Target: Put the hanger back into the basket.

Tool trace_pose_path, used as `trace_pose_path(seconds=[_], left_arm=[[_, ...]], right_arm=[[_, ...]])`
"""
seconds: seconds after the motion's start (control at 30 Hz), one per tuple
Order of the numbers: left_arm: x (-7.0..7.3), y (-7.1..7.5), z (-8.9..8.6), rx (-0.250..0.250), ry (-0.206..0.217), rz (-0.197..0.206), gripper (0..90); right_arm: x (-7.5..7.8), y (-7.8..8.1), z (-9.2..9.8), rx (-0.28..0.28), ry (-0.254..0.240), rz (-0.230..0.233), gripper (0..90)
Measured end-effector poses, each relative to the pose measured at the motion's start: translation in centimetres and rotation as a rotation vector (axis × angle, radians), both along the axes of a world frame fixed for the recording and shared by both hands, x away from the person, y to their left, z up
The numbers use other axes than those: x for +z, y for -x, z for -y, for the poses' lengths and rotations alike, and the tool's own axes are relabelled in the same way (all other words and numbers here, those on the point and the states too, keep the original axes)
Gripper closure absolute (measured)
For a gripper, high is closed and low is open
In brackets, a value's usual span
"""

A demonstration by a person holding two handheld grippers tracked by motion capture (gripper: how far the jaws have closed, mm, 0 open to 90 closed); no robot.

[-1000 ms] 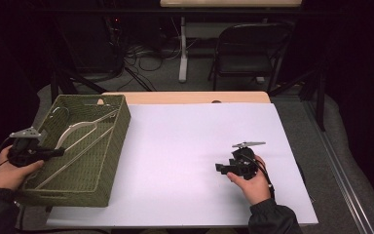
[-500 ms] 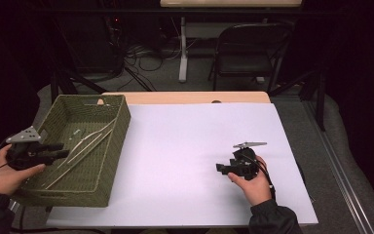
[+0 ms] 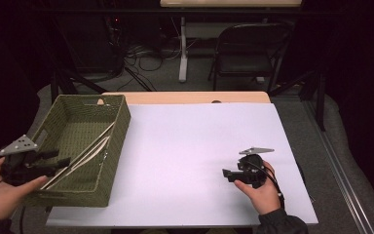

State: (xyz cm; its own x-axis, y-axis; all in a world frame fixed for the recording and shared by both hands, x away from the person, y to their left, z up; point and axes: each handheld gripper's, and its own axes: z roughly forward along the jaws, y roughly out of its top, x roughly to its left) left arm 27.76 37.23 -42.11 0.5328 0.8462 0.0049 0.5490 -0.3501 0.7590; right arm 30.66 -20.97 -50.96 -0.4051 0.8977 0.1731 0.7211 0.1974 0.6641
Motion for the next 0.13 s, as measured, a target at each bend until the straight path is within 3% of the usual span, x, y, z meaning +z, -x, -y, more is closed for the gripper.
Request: trace_pose_path(seconds=[0.07,0.13], left_arm=[[0.0,1.0,1.3,0.005,-0.002,0.033,43.0],[0.0,1.3,1.7,0.001,0.006,0.036,43.0]], right_arm=[[0.1,0.6,0.4,-0.004,0.024,0.015,34.0],[0.3,1.2,1.0,-0.008,0.031,0.023,33.5]])
